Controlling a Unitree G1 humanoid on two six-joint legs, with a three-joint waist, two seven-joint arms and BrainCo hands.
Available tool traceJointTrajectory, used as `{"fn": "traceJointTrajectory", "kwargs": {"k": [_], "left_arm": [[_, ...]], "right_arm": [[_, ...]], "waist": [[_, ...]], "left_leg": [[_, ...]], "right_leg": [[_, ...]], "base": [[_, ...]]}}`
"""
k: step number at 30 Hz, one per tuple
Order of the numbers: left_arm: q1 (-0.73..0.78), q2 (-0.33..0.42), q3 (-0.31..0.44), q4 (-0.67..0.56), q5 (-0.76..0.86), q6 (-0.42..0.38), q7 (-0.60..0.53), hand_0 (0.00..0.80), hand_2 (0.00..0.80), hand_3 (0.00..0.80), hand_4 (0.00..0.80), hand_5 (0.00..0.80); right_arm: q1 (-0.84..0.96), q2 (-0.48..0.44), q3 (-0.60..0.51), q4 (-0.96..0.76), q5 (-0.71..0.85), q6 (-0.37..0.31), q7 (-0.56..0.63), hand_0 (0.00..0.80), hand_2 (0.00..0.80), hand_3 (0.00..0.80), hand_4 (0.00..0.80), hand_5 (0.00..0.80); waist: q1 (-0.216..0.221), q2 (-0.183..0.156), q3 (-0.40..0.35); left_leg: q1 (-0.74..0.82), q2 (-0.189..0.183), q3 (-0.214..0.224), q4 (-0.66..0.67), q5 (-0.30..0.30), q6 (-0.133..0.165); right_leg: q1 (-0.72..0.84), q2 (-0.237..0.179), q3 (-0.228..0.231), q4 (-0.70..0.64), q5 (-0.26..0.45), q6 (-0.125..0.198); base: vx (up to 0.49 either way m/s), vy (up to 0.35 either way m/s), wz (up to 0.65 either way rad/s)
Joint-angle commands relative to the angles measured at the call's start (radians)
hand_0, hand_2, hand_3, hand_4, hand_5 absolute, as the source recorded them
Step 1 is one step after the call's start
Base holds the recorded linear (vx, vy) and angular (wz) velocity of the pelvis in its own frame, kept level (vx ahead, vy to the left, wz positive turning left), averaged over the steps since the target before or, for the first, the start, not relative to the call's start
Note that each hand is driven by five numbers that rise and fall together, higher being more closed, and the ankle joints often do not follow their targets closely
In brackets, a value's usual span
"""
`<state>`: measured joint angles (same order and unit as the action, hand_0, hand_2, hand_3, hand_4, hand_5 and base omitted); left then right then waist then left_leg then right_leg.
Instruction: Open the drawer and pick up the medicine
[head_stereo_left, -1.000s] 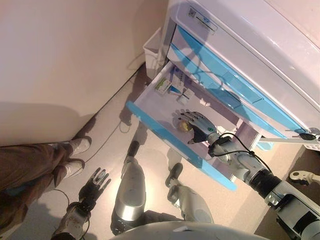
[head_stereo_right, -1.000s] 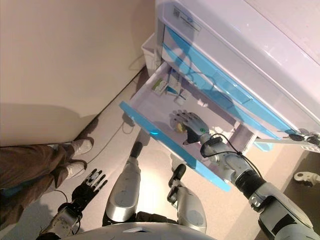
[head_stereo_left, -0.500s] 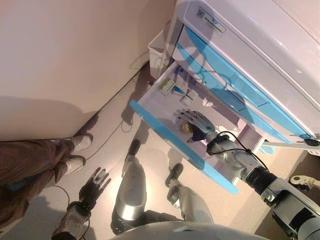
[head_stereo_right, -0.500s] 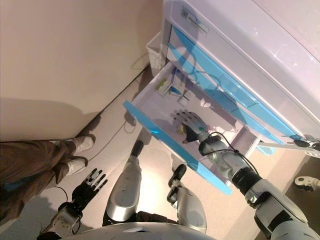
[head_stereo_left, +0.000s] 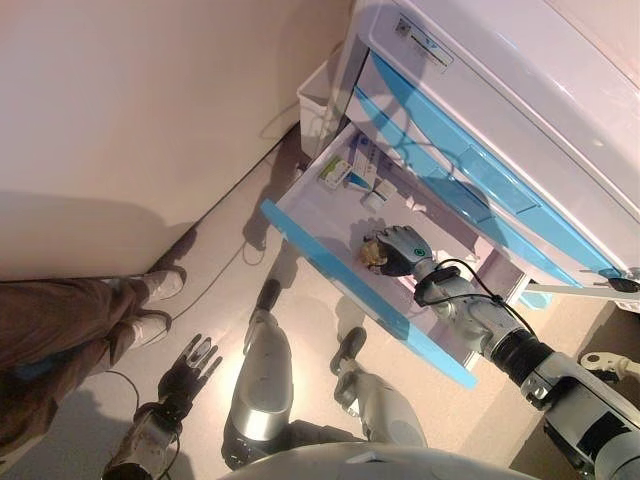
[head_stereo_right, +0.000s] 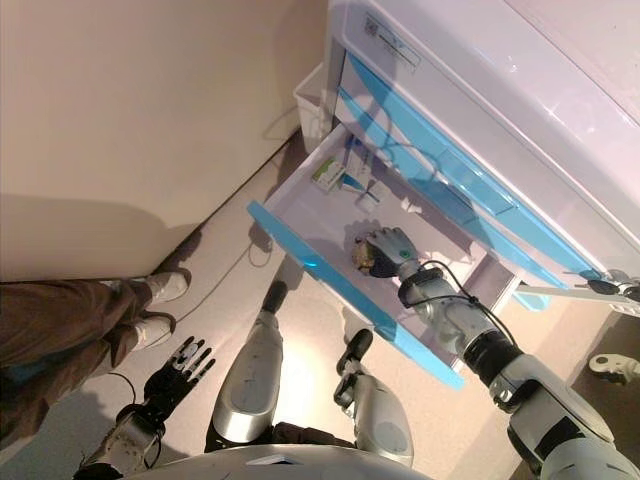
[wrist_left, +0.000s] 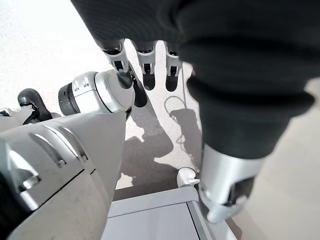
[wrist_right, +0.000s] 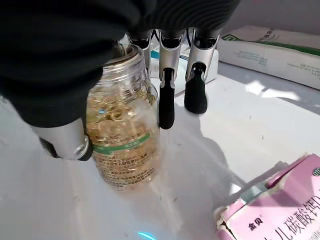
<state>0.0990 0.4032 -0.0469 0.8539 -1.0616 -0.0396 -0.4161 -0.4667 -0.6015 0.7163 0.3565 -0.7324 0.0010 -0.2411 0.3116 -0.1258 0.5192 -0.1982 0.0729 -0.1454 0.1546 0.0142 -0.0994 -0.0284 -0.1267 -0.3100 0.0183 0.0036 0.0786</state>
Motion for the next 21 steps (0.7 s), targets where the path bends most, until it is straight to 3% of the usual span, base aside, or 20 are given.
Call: {"fn": "traceJointTrajectory", "kwargs": {"k": [1, 13, 21], "left_arm": [[0.031, -0.006, -0.004, 0.010, 0.009, 0.013, 0.004, 0.000, 0.000, 0.000, 0.000, 0.000], [0.038, -0.008, -0.003, 0.017, 0.012, 0.007, -0.007, 0.000, 0.000, 0.000, 0.000, 0.000], [0.055, -0.017, 0.000, 0.009, 0.016, 0.002, -0.003, 0.000, 0.000, 0.000, 0.000, 0.000]], "right_arm": [[-0.011, 0.001, 0.033, -0.027, -0.010, -0.011, -0.033, 0.800, 0.800, 0.800, 0.800, 0.800], [-0.011, -0.016, 0.029, -0.048, 0.000, -0.025, -0.043, 0.800, 0.800, 0.800, 0.800, 0.800], [0.001, -0.051, -0.005, -0.157, 0.010, -0.039, -0.039, 0.800, 0.800, 0.800, 0.800, 0.800]], "waist": [[-0.002, 0.006, -0.027], [-0.006, 0.008, -0.030], [-0.018, 0.004, -0.045]], "left_leg": [[-0.015, -0.039, 0.024, 0.021, -0.035, 0.081], [-0.007, -0.042, 0.020, 0.018, -0.035, 0.083], [0.006, -0.036, 0.028, 0.006, -0.034, 0.082]], "right_leg": [[-0.034, -0.022, 0.028, 0.103, 0.035, 0.051], [-0.032, -0.021, 0.034, 0.103, 0.033, 0.049], [-0.026, -0.018, 0.043, 0.099, 0.033, 0.051]], "base": [[0.000, 0.000, 0.00], [0.000, 0.000, 0.00], [0.000, 0.000, 0.00]]}}
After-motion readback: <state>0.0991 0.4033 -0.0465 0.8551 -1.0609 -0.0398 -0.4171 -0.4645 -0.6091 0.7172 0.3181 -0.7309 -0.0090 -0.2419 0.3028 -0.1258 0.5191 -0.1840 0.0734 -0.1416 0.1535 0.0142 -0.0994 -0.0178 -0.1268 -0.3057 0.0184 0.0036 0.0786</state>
